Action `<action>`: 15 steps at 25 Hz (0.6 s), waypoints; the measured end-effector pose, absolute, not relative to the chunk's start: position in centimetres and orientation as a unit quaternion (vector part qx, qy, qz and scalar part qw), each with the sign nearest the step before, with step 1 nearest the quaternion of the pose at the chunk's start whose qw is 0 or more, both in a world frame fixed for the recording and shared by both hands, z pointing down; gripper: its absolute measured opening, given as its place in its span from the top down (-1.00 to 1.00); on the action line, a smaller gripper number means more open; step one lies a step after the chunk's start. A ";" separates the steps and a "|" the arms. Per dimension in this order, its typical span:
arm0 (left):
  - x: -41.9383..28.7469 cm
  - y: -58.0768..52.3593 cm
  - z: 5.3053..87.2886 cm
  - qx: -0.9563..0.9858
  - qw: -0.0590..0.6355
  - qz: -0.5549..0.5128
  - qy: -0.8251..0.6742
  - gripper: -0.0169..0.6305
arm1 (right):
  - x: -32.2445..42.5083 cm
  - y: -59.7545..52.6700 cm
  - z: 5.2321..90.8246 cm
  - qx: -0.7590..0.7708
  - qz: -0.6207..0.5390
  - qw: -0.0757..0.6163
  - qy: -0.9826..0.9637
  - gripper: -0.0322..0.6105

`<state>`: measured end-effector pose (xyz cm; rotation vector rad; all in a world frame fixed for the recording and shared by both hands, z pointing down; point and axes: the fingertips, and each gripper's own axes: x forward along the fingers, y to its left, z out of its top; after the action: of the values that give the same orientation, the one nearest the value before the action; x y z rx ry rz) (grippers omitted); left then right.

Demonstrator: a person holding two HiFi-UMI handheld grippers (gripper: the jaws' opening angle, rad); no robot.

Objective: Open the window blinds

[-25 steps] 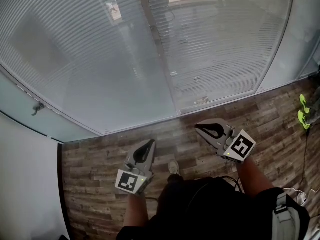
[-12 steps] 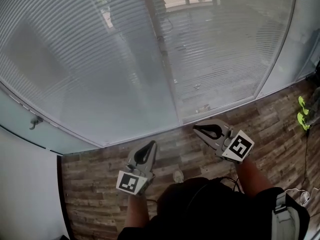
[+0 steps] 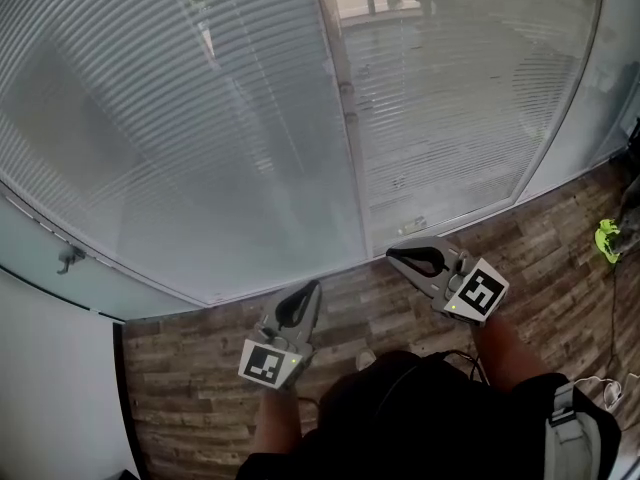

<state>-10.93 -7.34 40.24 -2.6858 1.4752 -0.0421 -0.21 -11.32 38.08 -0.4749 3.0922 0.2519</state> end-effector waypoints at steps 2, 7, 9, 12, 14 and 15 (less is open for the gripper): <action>-11.8 -7.9 40.3 -0.877 0.039 -0.013 0.479 0.94 | -1.2 -11.8 38.2 -0.151 0.082 0.001 0.985 0.88; -14.1 -9.3 40.3 -0.878 0.042 -0.013 0.477 0.93 | -3.5 -13.2 38.4 -0.155 0.086 -0.002 0.984 0.88; -14.9 -9.9 40.4 -0.879 0.042 -0.013 0.474 0.93 | -4.2 -13.9 38.4 -0.157 0.087 -0.002 0.984 0.88; -15.6 -10.8 40.4 -0.883 0.044 -0.013 0.467 0.93 | -5.1 -14.7 38.4 -0.163 0.090 -0.003 0.982 0.88; -16.0 -11.2 40.4 -0.885 0.045 -0.013 0.463 0.93 | -5.6 -15.2 38.4 -0.168 0.092 -0.004 0.981 0.88; -16.3 -11.5 40.5 -0.887 0.046 -0.012 0.460 0.93 | -5.8 -15.4 38.4 -0.171 0.094 -0.005 0.981 0.88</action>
<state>-16.28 -11.49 40.48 -2.7070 1.4056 -0.0358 -5.78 -15.39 38.41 -0.5379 3.0902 0.2972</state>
